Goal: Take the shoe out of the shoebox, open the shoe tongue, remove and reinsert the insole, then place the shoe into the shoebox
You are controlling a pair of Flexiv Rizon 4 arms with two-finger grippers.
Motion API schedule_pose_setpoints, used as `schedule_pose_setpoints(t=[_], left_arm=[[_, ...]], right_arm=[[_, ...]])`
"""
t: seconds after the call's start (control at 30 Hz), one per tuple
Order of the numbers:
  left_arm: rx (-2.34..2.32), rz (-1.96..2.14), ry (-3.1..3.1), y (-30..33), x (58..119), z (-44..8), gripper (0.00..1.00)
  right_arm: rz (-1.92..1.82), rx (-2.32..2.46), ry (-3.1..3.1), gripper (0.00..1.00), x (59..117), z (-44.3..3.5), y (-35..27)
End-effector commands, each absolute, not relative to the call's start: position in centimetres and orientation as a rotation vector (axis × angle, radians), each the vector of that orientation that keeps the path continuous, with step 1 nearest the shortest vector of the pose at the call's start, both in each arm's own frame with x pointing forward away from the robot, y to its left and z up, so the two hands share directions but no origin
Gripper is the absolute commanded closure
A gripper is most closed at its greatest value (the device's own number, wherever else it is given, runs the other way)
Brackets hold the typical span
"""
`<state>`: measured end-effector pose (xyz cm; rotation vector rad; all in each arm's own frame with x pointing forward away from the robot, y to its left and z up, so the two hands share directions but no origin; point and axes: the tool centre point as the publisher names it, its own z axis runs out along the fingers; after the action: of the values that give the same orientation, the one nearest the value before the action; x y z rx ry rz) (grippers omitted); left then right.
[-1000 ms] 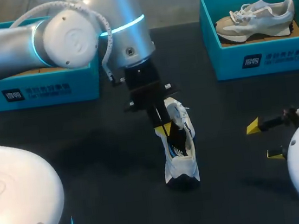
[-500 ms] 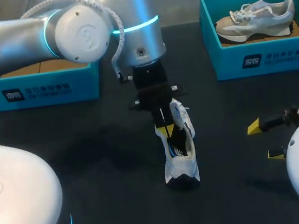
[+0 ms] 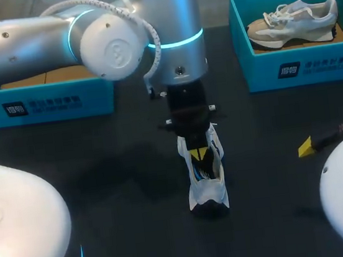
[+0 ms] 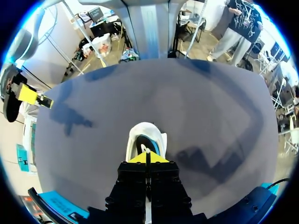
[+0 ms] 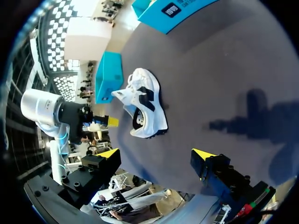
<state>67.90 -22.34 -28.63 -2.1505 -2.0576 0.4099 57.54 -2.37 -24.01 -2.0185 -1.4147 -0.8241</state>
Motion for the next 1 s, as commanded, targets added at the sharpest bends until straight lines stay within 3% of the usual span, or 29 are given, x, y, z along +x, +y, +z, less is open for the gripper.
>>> schedule_pose_setpoints(t=[0.03, 1.0], left_arm=[[-2.168, 0.377, -2.059, -22.8, 67.9, -29.1, 1.0], [-2.153, 0.218, -1.81, -22.0, 68.0, -34.0, 1.0]], right_arm=[[-0.798, -2.053, -1.396, 0.0, 56.7, -23.4, -3.2], [-0.798, -2.053, -1.396, 0.0, 56.7, -23.4, -3.2]])
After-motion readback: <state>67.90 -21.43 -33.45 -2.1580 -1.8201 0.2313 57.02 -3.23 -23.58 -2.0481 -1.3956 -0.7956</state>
